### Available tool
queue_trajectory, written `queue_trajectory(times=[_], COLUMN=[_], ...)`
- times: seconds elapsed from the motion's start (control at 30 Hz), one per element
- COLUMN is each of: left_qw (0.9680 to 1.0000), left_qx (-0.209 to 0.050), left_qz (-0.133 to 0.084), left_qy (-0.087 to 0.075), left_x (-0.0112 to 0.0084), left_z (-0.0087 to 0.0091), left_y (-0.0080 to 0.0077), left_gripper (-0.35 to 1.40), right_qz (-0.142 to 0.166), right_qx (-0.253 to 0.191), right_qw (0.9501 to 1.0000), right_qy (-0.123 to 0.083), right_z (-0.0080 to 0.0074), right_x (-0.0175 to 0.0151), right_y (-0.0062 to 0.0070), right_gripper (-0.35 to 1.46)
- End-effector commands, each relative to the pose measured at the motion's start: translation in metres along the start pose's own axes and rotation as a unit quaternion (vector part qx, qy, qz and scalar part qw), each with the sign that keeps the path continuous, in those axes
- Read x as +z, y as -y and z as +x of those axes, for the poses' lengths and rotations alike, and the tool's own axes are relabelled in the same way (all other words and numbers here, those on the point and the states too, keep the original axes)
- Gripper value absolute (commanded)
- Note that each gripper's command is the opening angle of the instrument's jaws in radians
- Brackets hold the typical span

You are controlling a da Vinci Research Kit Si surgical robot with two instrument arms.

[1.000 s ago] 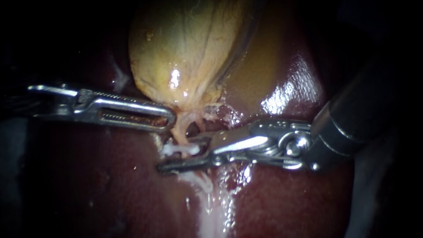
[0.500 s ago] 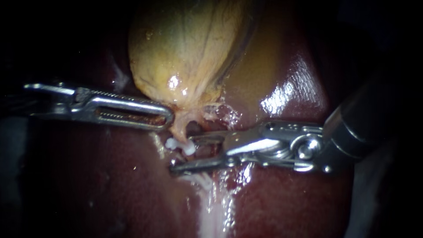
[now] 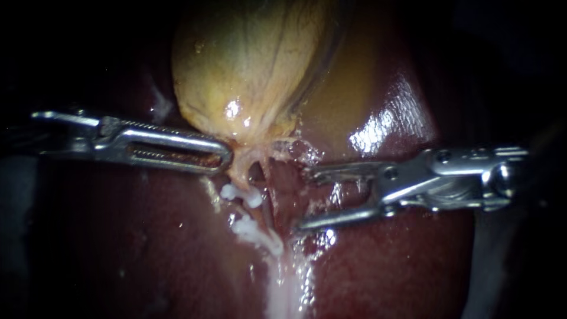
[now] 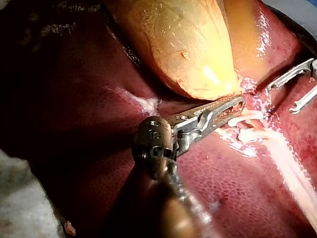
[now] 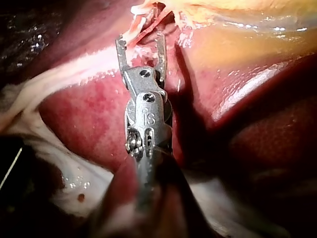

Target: Going back third clip left tube

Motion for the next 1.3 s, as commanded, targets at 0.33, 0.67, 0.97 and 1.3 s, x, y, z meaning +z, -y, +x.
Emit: queue_trajectory(times=[0.33,0.67,0.97,1.3], left_qw=[1.0,1.0,1.0,1.0], left_qx=[0.0,0.004,0.006,0.006], left_qz=[0.0,0.004,-0.002,0.0], left_qy=[0.0,-0.002,0.001,0.002], left_x=[0.0002,0.0036,0.0065,0.0069], left_z=[0.0,-0.0003,0.0,0.0], left_y=[0.0003,0.0027,0.0039,0.0042], left_gripper=[-0.35,-0.35,-0.35,-0.35], right_qz=[-0.001,0.001,0.001,0.002], right_qx=[-0.014,-0.015,-0.014,-0.013], right_qw=[0.9999,0.9999,0.9999,0.9999], right_qy=[0.0,0.001,0.001,0.001], right_z=[-0.0001,-0.0002,0.0,0.0001], right_x=[-0.0023,-0.0028,-0.0034,-0.0034], right_y=[-0.0001,0.0,-0.0001,0.0001], right_gripper=[0.49,0.49,0.49,0.49])
